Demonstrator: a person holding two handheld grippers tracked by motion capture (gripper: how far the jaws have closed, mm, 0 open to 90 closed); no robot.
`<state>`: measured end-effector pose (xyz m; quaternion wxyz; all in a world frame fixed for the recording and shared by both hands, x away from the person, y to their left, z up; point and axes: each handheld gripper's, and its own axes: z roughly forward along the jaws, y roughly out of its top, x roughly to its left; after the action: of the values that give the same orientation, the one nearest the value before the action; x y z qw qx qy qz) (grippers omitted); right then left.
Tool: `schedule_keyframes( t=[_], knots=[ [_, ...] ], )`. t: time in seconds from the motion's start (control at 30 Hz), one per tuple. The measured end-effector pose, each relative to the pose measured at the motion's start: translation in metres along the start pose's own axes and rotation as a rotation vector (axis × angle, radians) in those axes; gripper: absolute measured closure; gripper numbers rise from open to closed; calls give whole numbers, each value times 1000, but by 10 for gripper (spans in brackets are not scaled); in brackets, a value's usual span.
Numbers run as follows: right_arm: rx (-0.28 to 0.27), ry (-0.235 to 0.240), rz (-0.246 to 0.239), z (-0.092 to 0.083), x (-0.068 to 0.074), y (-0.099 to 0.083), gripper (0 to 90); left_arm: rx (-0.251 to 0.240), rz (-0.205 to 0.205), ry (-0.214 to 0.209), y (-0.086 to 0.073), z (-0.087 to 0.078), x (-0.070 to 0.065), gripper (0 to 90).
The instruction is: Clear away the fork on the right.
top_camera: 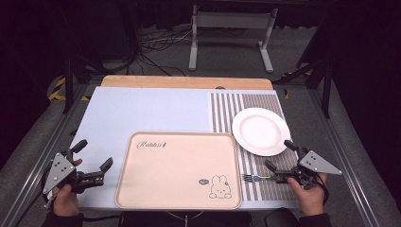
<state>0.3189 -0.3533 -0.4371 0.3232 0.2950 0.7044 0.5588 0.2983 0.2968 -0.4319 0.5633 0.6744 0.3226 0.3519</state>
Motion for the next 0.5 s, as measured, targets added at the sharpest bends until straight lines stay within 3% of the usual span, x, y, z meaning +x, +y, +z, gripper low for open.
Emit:
schedule_keyframes(
  t=[0.5],
  knots=[
    [8,7,-2,1,0,0,7,-2,1,-10,0,0,1,3]
  ],
)
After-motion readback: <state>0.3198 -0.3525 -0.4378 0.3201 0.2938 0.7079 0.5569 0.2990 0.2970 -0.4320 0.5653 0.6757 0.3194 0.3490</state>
